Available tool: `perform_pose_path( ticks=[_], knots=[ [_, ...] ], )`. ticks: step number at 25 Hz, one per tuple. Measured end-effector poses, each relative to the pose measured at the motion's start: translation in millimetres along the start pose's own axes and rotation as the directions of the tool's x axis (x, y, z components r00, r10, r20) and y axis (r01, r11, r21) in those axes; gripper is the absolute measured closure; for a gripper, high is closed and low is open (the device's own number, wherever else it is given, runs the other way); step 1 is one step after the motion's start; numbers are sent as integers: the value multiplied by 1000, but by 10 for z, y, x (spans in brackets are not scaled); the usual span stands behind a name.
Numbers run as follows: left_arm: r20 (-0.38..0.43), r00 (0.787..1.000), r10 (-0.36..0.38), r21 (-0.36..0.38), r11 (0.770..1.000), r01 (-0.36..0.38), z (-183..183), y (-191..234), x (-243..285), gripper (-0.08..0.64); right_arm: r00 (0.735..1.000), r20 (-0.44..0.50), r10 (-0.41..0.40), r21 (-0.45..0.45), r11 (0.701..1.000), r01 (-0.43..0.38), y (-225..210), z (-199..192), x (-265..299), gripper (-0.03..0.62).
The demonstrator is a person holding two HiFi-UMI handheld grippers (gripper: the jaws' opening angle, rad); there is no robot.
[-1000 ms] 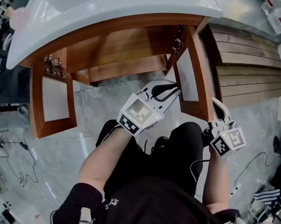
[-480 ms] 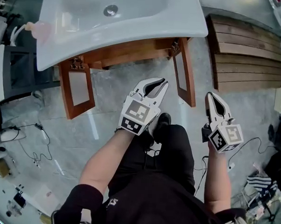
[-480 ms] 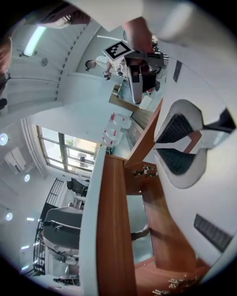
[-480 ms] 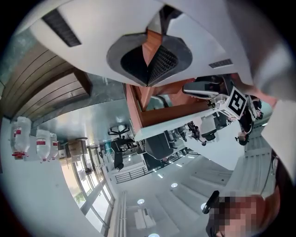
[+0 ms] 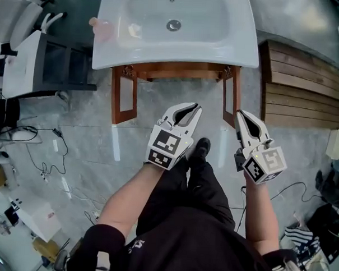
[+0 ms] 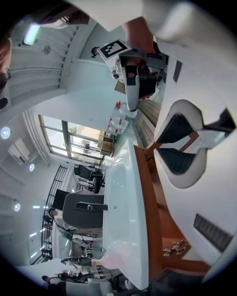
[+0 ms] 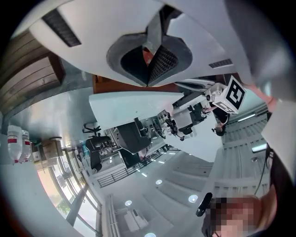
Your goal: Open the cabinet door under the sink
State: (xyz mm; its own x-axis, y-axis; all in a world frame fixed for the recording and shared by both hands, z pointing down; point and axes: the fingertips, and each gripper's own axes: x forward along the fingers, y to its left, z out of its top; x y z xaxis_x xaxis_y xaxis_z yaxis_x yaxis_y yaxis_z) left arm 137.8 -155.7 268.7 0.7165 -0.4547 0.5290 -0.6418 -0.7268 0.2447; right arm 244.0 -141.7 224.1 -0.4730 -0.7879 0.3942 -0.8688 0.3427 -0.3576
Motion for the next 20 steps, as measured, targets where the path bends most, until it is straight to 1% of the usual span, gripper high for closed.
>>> perform_pose_path(
  ticks=[3, 7, 11, 13, 17, 20],
  knots=[
    [13, 999, 38, -13, 999, -38, 123, 56, -267, 515, 999, 16, 41, -25, 999, -40, 253, 228, 37, 579],
    [18, 996, 84, -31, 996, -83, 220, 139, -542, 517, 997, 12, 81, -69, 994, -80, 578, 441, 88, 580],
    [38, 990, 136, -62, 989, -134, 332, 207, -751, 517, 992, 8, 124, -97, 988, -122, 815, 559, 122, 580],
    [55, 986, 161, -72, 985, -156, 394, 195, -861, 518, 990, 17, 139, -98, 986, -136, 913, 610, 92, 580],
    [104, 973, 207, -70, 977, -201, 592, 157, -1060, 520, 985, 49, 166, -125, 979, -159, 1099, 781, 9, 580],
    [143, 961, 238, -67, 971, -230, 735, 63, -1230, 522, 976, 51, 210, -156, 967, -200, 1216, 780, -109, 580]
  ],
)
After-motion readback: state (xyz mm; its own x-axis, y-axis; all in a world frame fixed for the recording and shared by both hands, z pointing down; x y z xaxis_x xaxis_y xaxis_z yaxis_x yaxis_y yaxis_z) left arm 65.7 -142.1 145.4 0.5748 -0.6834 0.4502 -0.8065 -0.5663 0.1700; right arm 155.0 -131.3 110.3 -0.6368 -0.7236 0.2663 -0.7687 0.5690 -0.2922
